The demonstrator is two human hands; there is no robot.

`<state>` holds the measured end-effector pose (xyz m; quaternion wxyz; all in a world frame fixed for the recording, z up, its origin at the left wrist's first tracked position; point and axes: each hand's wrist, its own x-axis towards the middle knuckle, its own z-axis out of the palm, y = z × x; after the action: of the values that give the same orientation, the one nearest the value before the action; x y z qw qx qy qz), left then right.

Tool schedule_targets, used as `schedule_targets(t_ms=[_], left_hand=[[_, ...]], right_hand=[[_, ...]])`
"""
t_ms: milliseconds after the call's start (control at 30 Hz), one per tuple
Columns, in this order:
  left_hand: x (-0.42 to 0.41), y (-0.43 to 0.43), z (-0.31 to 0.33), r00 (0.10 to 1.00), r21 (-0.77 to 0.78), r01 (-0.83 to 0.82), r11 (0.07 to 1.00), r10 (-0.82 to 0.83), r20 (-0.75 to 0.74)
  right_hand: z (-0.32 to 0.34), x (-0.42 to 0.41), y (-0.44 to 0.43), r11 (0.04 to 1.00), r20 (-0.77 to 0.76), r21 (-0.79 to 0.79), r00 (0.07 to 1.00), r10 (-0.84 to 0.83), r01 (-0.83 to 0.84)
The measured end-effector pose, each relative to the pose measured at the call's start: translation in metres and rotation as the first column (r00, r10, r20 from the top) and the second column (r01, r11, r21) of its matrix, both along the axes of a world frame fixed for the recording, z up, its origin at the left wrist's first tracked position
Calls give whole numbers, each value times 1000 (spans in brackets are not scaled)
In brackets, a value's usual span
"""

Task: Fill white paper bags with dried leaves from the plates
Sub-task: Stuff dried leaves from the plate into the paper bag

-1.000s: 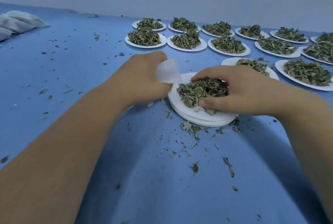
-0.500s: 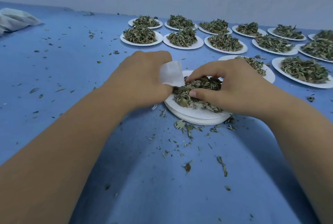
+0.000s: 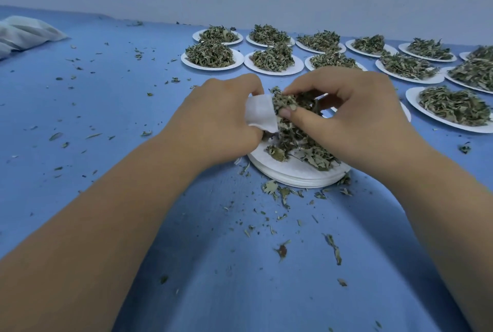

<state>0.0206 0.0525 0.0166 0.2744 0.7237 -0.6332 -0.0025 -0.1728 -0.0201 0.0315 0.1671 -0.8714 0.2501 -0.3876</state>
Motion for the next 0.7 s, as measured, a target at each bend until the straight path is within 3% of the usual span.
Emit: schedule_targets(t_ms=[333, 500, 600, 700], left_hand=[[-7, 2, 1, 998, -35, -15, 999, 17, 57], [-11, -1, -1, 999, -8, 1, 1000, 0, 51], [-12, 0, 0, 1000, -50, 14, 999, -13, 25], [-17, 1, 1, 997, -105, 57, 993, -62, -37]], right_hand=[[3, 7, 8, 980, 154, 201, 987, -37, 5], [4, 1, 8, 904, 122, 364, 973, 194, -226], [5, 0, 7, 917, 73, 328, 974, 216, -228], [5, 2, 6, 925, 139, 328, 979, 152, -190]])
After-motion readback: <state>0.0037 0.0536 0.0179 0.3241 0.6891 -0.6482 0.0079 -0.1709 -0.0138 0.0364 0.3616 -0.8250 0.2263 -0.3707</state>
